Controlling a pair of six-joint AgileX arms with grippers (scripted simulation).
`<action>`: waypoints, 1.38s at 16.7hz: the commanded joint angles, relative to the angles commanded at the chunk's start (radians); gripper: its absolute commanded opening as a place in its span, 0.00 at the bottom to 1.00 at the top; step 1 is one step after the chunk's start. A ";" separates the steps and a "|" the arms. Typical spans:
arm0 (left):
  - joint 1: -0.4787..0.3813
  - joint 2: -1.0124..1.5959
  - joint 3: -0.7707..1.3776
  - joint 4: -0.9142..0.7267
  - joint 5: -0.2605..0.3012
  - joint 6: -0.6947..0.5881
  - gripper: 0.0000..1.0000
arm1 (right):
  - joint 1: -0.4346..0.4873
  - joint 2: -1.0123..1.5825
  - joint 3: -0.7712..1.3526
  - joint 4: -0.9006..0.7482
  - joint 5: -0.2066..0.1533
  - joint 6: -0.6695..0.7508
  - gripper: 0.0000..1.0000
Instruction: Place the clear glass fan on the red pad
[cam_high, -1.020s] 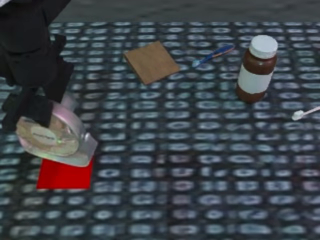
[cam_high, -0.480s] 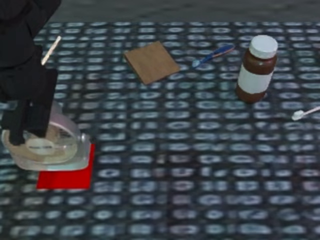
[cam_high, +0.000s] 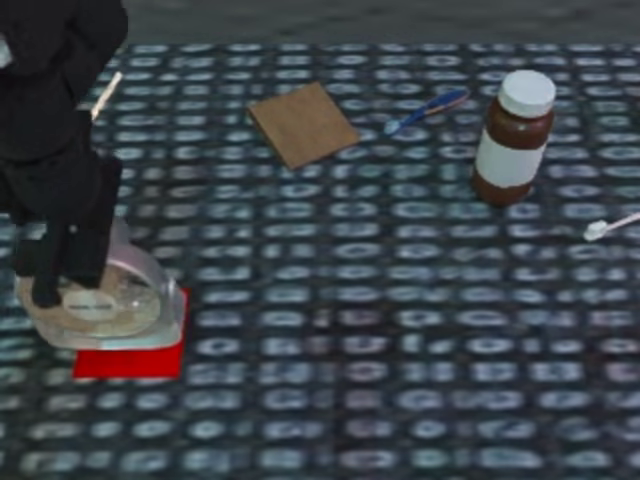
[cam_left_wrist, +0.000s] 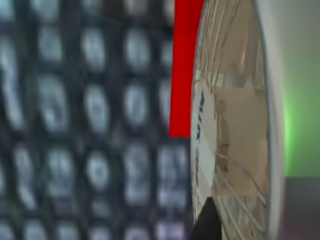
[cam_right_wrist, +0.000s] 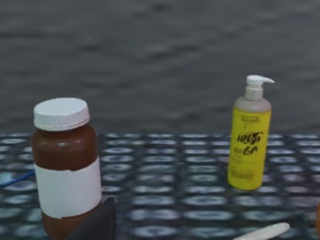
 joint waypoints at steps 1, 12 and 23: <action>0.002 0.003 -0.017 0.018 0.000 0.000 0.00 | 0.000 0.000 0.000 0.000 0.000 0.000 1.00; 0.003 0.004 -0.028 0.028 0.000 0.001 0.53 | 0.000 0.000 0.000 0.000 0.000 0.000 1.00; 0.003 0.004 -0.028 0.028 0.000 0.001 1.00 | 0.000 0.000 0.000 0.000 0.000 0.000 1.00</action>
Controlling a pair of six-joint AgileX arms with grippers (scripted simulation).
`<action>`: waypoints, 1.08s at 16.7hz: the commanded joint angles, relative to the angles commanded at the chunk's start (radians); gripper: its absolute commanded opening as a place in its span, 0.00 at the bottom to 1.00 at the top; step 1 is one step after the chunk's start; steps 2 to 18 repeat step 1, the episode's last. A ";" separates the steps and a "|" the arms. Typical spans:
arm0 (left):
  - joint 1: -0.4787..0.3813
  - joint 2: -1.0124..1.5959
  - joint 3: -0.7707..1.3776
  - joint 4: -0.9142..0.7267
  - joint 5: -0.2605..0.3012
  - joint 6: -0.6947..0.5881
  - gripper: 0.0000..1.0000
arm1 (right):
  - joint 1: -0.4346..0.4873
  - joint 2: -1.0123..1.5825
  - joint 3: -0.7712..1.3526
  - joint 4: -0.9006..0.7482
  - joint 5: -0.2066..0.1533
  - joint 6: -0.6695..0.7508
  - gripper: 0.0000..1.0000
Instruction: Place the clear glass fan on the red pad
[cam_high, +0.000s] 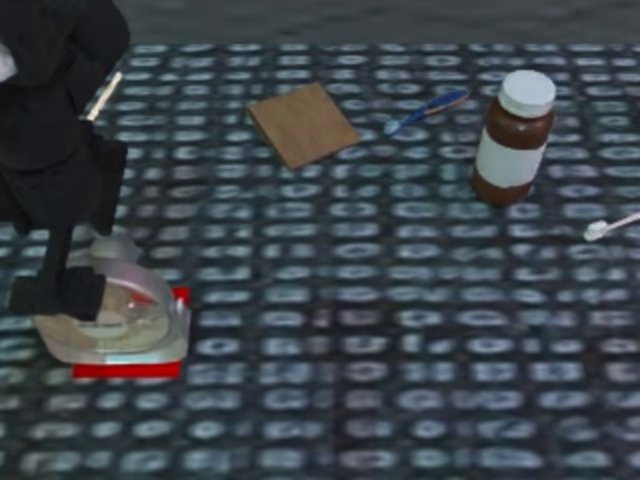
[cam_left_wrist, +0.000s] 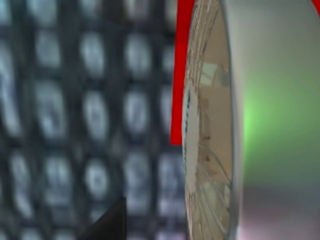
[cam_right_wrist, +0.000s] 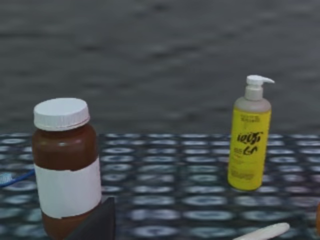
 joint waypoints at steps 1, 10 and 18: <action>0.000 0.000 0.000 0.000 0.000 0.000 1.00 | 0.000 0.000 0.000 0.000 0.000 0.000 1.00; 0.000 0.000 0.000 0.000 0.000 0.000 1.00 | 0.000 0.000 0.000 0.000 0.000 0.000 1.00; 0.000 0.000 0.000 0.000 0.000 0.000 1.00 | 0.000 0.000 0.000 0.000 0.000 0.000 1.00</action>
